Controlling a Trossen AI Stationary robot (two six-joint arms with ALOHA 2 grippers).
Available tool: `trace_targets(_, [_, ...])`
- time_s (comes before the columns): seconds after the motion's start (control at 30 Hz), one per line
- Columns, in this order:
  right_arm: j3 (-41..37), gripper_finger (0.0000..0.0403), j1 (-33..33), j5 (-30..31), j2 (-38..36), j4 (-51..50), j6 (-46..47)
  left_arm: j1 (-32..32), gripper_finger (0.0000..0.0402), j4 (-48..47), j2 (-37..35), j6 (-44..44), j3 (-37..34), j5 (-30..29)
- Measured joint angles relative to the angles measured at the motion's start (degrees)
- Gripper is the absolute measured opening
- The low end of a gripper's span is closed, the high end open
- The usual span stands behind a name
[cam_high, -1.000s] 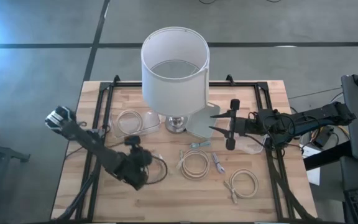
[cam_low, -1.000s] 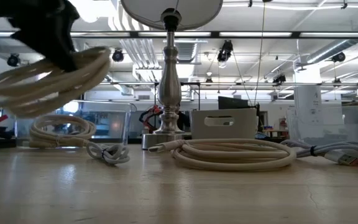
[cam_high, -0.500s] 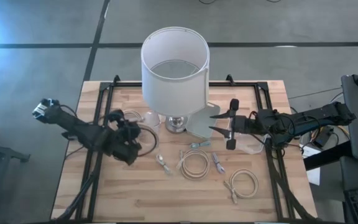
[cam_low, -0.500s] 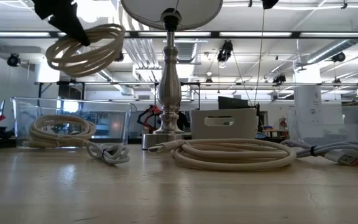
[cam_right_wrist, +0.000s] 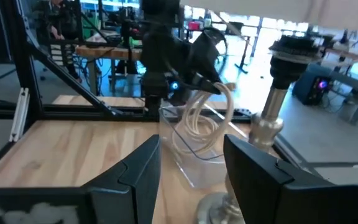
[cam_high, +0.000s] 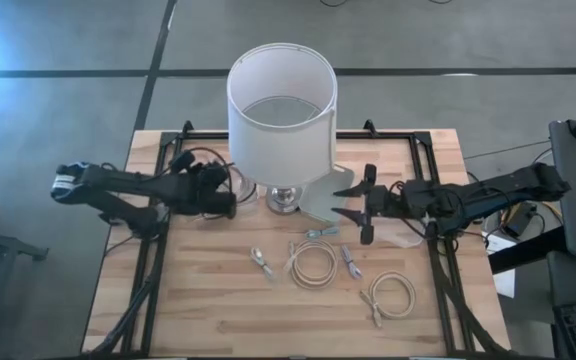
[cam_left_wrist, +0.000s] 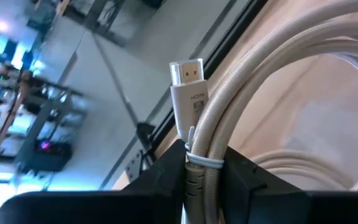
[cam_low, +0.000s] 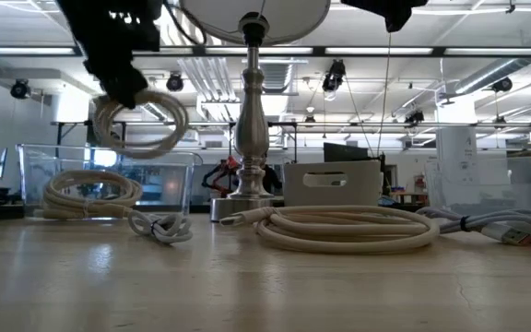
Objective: Pick & Place USB Port
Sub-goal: Put the light brown HDMI cable into the left transparent bin
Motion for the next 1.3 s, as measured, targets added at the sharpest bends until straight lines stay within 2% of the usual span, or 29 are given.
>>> trace_targets(0.2, [0.00,0.0169,0.00,0.00,2.14,1.37,0.20,6.10,0.0073,9.74,0.87,6.00,-7.03,0.10])
trace_targets(0.37, [0.00,0.0169,0.00,0.02,2.37,1.46,0.19,7.98,0.0073,19.60,1.05,12.80,-12.24,5.07])
trace_targets(0.47, [0.00,0.0169,0.00,0.02,2.24,1.45,0.93,8.03,0.0074,22.38,1.05,13.84,-13.82,6.19])
trace_targets(0.67, [0.00,0.0169,0.00,0.02,2.30,1.33,1.11,8.09,0.0088,22.79,1.05,13.89,-14.33,6.34])
trace_targets(1.03, [0.02,0.0169,0.00,0.02,2.35,1.10,1.29,8.07,0.0172,22.78,1.05,15.86,-14.37,6.44])
trace_targets(1.3, [0.02,0.0169,0.00,0.04,2.35,0.93,1.28,7.64,0.0186,22.66,1.05,18.66,-11.92,6.89])
